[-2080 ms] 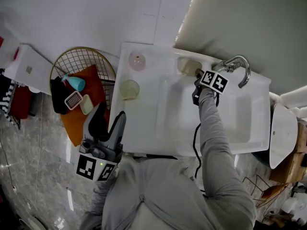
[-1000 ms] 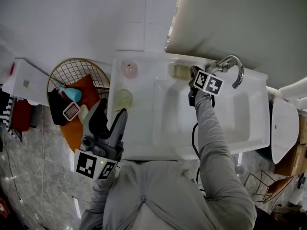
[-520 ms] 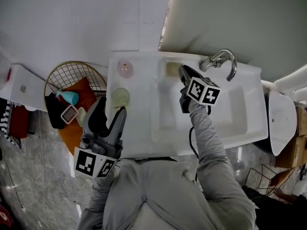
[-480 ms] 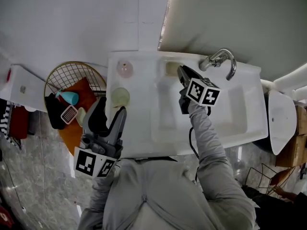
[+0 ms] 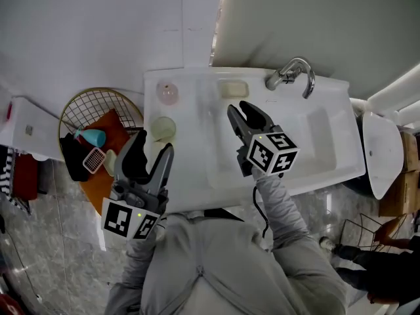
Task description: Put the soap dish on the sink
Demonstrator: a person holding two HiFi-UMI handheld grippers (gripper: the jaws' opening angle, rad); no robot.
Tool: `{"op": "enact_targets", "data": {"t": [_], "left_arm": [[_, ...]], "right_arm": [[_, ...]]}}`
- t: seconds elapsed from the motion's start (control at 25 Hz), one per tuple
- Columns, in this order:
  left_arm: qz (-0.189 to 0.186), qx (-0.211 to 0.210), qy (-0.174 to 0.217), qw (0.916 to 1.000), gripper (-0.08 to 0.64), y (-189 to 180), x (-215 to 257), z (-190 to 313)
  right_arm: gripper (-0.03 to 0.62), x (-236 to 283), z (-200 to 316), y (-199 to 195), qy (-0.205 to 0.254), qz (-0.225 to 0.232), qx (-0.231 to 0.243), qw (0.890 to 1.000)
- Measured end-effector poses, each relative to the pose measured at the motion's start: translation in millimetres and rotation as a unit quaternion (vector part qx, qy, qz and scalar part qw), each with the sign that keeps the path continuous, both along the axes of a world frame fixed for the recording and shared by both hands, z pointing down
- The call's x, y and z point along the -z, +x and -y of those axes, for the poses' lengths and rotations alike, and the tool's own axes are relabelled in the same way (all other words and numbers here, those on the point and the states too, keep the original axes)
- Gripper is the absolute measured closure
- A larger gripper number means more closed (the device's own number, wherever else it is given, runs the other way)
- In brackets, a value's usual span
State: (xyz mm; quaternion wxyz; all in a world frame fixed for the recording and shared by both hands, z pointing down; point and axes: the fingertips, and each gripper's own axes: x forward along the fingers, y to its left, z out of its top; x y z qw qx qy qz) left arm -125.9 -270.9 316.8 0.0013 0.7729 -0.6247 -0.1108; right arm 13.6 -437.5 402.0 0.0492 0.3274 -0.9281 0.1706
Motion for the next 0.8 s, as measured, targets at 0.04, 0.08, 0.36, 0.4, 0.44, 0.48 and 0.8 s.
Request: {"op": "enact_targets", "data": {"t": [0.04,0.08,0.36,0.4,0.44,0.48,0.8], "left_arm": [[-0.001,-0.003,0.0,1.0,0.291,1,-1,-1],[-0.001,-0.007,0.0,1.0,0.291,2,-1,-1],[-0.003,-0.037,-0.002,0.9993,0.291,7,-3,-8],[-0.003,-0.041,-0.002,0.9991,0.291,8,-3,-9],[-0.003,-0.046,-0.002,0.999,0.291,9,-3,-10],[-0.004,-0.05,-0.002,0.9987,0.291,9,-3,-11],[-0.003,-0.09,-0.002,0.9959,0.291,18,-5,-26]], "right_arm": [[0.459,3,-10,1,0.008,0.001,-0.001,1.0],[0.459,7,-19,2,0.016,0.002,-0.002,1.0],[0.459,26,-79,9,0.045,0.014,-0.016,0.999],[0.459,29,-86,10,0.051,0.013,-0.018,0.998],[0.459,32,-93,11,0.056,0.013,-0.021,0.998],[0.459,35,-99,12,0.061,0.014,-0.025,0.998],[0.459,62,-143,28,0.104,0.011,-0.071,0.992]]}}
